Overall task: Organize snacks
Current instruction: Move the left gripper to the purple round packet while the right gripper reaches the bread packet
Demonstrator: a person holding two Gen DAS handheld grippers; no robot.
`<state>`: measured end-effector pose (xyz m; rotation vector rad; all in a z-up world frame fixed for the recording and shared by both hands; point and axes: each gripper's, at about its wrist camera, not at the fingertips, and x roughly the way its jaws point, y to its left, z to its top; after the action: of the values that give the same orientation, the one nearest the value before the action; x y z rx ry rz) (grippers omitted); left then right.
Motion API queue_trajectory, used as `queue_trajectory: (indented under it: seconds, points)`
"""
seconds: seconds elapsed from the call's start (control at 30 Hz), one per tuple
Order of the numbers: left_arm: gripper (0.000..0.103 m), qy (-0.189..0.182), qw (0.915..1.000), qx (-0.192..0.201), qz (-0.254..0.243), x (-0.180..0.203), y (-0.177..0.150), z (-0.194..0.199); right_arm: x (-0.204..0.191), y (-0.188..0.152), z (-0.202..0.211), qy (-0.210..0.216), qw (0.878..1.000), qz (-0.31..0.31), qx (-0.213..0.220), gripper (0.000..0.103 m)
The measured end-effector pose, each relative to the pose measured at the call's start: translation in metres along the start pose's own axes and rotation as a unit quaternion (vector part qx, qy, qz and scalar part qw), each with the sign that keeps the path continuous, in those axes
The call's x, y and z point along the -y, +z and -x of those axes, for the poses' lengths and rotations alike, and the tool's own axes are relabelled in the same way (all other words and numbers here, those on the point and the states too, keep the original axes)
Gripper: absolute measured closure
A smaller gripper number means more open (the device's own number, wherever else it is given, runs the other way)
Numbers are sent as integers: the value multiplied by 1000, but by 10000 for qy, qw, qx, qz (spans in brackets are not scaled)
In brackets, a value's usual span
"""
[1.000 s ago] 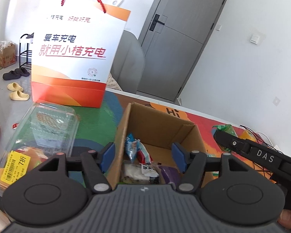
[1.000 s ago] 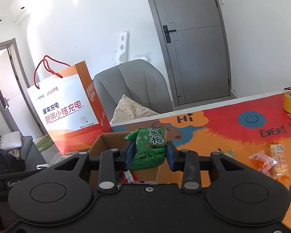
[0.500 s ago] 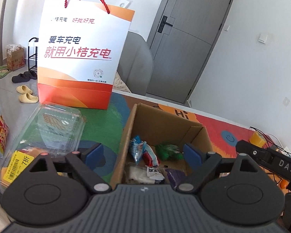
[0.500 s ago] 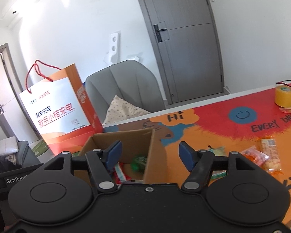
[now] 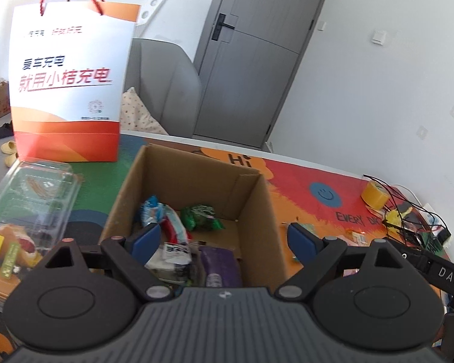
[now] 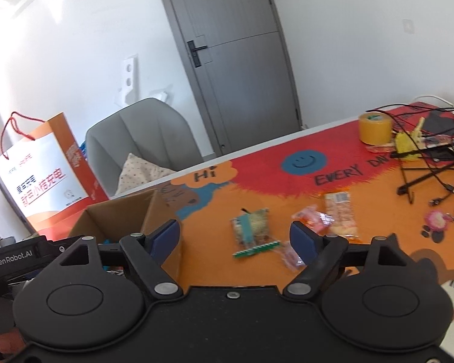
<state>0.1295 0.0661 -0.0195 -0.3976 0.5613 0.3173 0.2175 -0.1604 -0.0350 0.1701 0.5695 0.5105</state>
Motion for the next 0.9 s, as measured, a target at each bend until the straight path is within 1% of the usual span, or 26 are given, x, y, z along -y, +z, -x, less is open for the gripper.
queue_trajectory:
  seconds: [0.2,0.67,0.73,0.8,0.9]
  points:
    - [13,-177,9996,-43,-215,24,-3,-5,22,-2,8,-303,9995,-99,73,19]
    - [13,-368,9975,-162,-577,73,-14,-19,69,-8,11,-572,9975,-397,114,20]
    - [13,-378,9973,-175,-612,79,-17,-22,77,-8,10,-611,9970,-455,113,22]
    - [13,-377,9970,-175,-648,85,-18,-25,86,-9,9,-582,9967,-552,88,29]
    - [13,-381,9963,-205,-744,97,-21,-30,98,-11,5,-561,9961,-684,40,33]
